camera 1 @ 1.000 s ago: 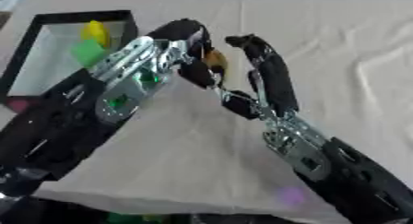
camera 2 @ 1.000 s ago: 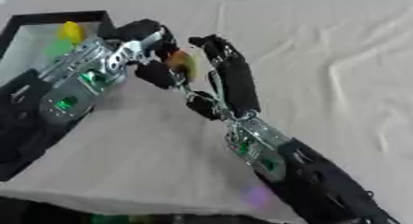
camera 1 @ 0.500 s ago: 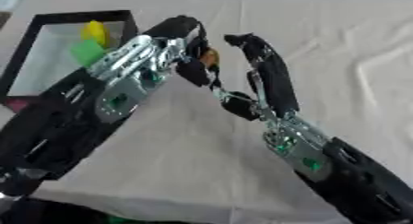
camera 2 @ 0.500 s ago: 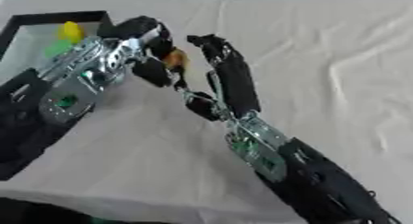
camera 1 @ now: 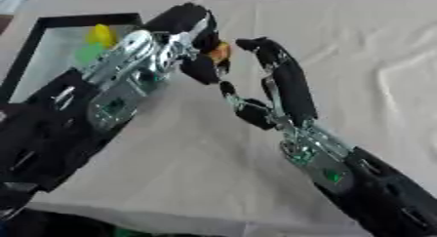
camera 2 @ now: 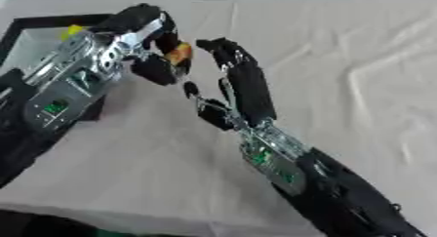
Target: Pick up the objects with one hand, pass them to the other hand, and then place them into the box on the other side of the table.
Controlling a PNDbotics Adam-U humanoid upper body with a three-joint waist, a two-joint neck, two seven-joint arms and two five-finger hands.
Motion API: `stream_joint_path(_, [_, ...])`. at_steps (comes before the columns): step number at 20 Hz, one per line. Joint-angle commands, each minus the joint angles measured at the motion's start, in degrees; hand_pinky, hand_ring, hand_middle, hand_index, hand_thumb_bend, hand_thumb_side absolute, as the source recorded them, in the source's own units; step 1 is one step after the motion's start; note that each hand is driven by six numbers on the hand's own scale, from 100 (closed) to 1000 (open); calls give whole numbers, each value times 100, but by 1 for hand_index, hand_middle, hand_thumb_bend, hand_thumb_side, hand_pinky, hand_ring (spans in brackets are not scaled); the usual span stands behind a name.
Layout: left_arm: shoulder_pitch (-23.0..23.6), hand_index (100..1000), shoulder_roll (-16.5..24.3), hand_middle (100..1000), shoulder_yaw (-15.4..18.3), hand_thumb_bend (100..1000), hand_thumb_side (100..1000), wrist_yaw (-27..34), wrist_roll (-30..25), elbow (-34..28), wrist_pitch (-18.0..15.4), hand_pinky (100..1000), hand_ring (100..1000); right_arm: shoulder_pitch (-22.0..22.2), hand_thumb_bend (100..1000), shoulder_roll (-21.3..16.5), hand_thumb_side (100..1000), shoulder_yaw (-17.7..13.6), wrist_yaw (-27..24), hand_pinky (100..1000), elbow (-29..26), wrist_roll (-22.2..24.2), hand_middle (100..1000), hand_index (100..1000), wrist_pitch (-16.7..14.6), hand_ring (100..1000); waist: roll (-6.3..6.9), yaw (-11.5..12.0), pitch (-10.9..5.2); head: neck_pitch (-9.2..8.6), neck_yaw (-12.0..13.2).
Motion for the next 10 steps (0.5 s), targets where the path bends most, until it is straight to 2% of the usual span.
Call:
stream_joint_path(1, [-98, 304, 298, 451, 241, 177, 144, -170, -10, -330, 2, 629, 613, -86, 447, -95, 100, 12, 62, 657, -165, 42, 668, 790, -46, 748, 2, 18, -137, -65, -11])
stream_joint_path(4, [-78, 304, 497, 454, 421, 176, 144, -275, -13, -378, 25, 632, 613, -79, 440, -113, 100, 22, 64, 656, -189, 51, 669, 791, -72, 749, 8, 23, -141, -64, 16])
stream_joint_path(10, [61, 301, 852, 453, 768, 157, 145, -259, 108, -93, 188, 632, 611, -84, 440, -153, 100, 11, 29, 655, -267, 46, 670, 790, -59, 749, 3, 25, -136, -88, 168])
